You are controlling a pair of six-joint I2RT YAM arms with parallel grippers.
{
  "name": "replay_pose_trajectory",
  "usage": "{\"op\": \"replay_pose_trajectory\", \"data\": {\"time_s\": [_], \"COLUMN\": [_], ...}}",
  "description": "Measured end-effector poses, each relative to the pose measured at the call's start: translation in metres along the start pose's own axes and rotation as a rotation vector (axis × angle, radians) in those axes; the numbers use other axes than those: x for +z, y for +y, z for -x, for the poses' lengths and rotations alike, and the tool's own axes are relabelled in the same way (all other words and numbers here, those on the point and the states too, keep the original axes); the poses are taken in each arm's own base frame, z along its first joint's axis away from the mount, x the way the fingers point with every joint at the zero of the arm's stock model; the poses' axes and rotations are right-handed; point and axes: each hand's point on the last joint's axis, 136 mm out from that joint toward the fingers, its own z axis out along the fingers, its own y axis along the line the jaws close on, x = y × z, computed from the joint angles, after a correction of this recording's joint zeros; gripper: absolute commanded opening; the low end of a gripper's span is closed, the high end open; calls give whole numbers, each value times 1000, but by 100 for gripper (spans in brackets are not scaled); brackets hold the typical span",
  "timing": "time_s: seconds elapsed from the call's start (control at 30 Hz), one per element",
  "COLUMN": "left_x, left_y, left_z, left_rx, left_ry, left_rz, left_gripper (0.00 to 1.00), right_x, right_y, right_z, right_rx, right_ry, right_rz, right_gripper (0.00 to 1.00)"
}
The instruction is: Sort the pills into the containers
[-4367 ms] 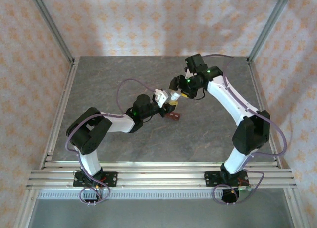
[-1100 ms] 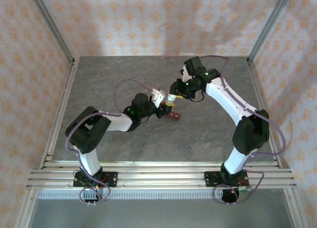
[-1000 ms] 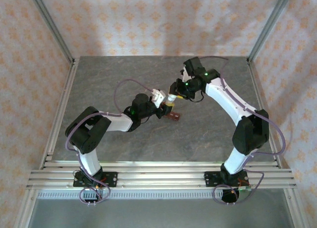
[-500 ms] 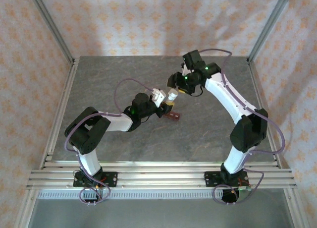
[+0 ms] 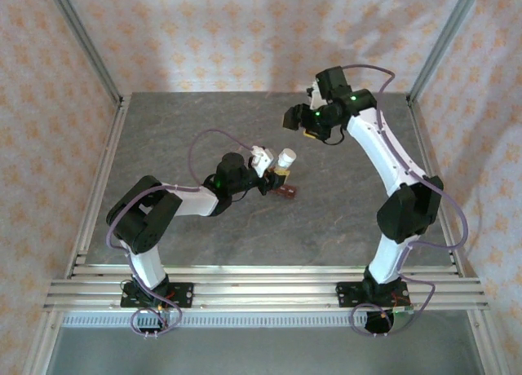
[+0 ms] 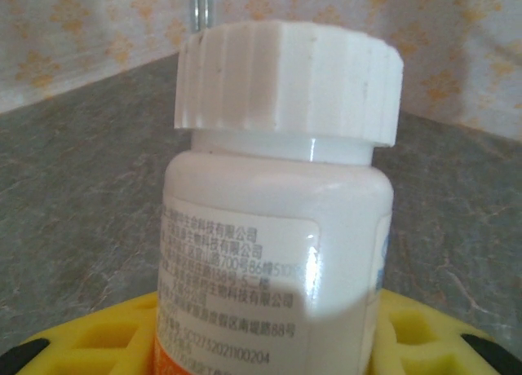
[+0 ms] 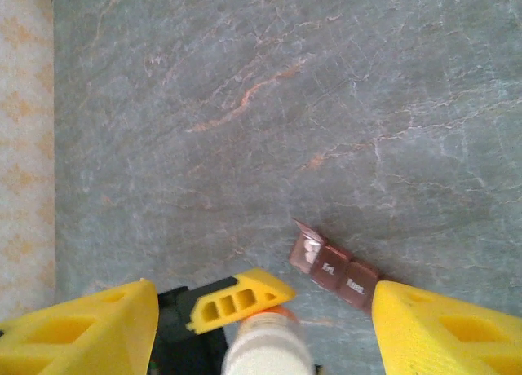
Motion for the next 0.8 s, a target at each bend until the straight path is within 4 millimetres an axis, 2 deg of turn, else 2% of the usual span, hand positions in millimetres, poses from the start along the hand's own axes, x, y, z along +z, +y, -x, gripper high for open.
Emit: {"op": "replay_pose_trajectory", "data": {"time_s": [0.13,0.33,0.8], "left_x": [-2,-1,-1], "left_y": [-1,-8,-12], "left_z": [7,17,21], "left_rx": [-24,-41,-46], "left_ry": [-24,-46,-53], "left_rz": [-37,-87,-117], "left_gripper": [0,0,0], "right_x": [-7,-19,-9], "right_y": [-6,6,11], "right_z": [-13,-29,-52], "right_rx": [-76,-185,-227], "right_ry": [47,92,169], "right_rz": [37,105,158], "right_gripper": [70,70,68]}}
